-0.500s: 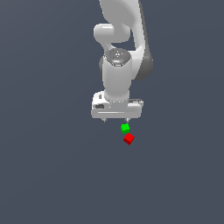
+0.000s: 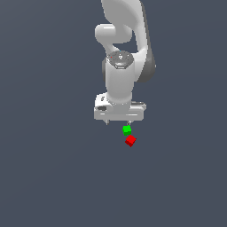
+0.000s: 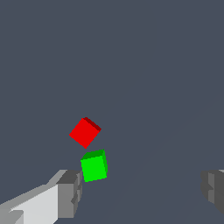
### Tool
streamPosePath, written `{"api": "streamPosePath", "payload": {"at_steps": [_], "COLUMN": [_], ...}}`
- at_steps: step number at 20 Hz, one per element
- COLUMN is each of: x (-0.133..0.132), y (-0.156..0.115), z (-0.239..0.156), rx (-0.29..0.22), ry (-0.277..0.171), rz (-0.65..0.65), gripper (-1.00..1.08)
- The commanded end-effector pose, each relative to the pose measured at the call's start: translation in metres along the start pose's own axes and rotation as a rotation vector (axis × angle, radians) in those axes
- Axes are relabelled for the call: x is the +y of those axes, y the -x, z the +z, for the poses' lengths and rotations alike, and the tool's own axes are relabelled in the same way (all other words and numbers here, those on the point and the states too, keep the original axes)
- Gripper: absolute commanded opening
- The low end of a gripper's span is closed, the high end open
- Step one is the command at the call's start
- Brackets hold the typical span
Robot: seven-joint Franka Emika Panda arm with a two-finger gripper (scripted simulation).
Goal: Stack the red cube on top of the green cube.
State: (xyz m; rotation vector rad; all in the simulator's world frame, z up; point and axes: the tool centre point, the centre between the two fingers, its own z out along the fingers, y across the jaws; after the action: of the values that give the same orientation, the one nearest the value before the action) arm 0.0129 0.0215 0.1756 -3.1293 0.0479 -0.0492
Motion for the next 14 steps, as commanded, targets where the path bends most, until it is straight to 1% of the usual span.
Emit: {"api": "streamPosePath", "payload": {"at_steps": [1, 7, 14], "x": [-0.003, -0.012, -0.028], "y": [0.001, 0.002, 0.004], "z": [0.004, 0.018, 0.041], "rx": [-0.001, -0.004, -0.010], "ry": [0.001, 0.004, 0.010], "rz": [0.022, 0.110, 0.258], "gripper": [1.00, 1.00, 1.00]}}
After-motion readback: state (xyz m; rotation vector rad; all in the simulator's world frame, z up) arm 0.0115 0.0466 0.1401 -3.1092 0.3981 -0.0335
